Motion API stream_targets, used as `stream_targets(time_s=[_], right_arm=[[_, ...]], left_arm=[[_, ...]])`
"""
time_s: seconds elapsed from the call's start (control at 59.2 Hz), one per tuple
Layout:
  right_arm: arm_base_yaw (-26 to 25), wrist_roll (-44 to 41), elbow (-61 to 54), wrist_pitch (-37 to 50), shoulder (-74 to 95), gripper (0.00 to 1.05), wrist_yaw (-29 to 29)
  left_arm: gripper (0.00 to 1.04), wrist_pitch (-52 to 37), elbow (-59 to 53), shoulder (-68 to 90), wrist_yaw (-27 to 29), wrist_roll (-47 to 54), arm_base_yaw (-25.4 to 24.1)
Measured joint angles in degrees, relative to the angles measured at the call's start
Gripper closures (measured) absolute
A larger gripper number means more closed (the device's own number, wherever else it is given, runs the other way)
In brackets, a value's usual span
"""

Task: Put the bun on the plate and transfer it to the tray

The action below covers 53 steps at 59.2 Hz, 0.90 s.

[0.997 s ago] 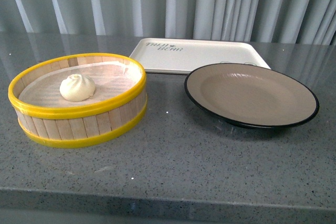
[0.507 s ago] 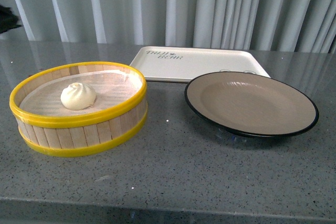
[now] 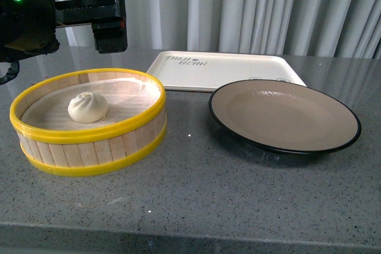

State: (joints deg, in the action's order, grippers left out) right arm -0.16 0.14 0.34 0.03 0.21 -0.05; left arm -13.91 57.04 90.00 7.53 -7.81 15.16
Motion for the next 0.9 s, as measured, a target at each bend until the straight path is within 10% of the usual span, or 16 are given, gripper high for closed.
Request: stream_targets(time_s=[0.895], right_arm=[[0.00, 0.00, 0.00, 0.00, 0.00, 0.08, 0.00]], left_arm=[[0.07, 3.82, 6.91, 11.54, 6.08, 7.72, -3.17]])
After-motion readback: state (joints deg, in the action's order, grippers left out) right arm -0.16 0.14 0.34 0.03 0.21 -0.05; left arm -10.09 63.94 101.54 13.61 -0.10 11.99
